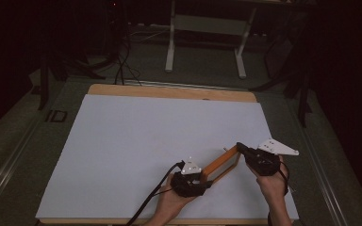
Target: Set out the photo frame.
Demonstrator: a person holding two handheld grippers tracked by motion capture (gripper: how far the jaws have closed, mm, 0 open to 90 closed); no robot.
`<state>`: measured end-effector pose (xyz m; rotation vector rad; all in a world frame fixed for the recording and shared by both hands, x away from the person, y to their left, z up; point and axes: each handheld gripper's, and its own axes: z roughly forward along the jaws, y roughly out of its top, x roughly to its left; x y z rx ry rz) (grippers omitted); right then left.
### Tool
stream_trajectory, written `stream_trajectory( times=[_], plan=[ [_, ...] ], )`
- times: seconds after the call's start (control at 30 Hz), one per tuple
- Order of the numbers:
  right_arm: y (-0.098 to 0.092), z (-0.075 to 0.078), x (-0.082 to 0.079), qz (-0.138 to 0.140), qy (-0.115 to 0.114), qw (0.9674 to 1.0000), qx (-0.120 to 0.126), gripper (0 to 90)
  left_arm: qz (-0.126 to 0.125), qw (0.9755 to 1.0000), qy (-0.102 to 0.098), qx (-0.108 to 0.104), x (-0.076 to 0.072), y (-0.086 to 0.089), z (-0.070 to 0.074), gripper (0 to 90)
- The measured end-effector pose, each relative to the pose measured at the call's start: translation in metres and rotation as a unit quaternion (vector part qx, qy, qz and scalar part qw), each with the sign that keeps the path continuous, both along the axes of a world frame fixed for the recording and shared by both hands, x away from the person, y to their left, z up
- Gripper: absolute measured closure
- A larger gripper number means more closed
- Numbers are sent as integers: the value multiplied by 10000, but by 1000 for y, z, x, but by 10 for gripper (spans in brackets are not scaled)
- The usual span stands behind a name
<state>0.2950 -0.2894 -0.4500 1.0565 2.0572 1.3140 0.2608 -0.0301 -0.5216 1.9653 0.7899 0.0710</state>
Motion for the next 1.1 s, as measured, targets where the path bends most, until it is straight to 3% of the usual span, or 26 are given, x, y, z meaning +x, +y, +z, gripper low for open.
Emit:
stream_trajectory(
  times=[0.23, 0.33, 0.5, 0.57, 0.67, 0.77, 0.9, 1.1],
  plan=[
    [-1, 0, 1, 29, 3, 10000, 19, 900, 54, 9999, -20, -96, 3, -6, -2, 619],
    [-1, -1, 1, 36, 3, 10000, 50, 900, 128, 9997, -209, -18, 0, -7, -3, 640],
    [0, 0, 1, 26, -5, 10000, 33, 900, 225, 9993, -307, 59, 0, -6, -2, 679],
    [0, -1, 1, 48, -34, 10000, 9, 900, 262, 9988, -400, 107, -1, -6, -2, 685],
    [3, 1, -2, 124, -269, 9991, -311, 893, 262, 9987, -424, 113, 1, -4, -1, 690],
    [2, 4, -4, 181, -328, 9990, -260, 885, 249, 9987, -436, 107, 3, -3, 0, 690],
    [-2, 11, -7, 188, -449, 9985, -243, 852, 199, 9984, -508, 121, 6, 1, 8, 691],
    [-10, 16, -8, 125, -495, 9986, -168, 846, 109, 9980, -626, -41, 13, 23, 34, 690]
  ],
)
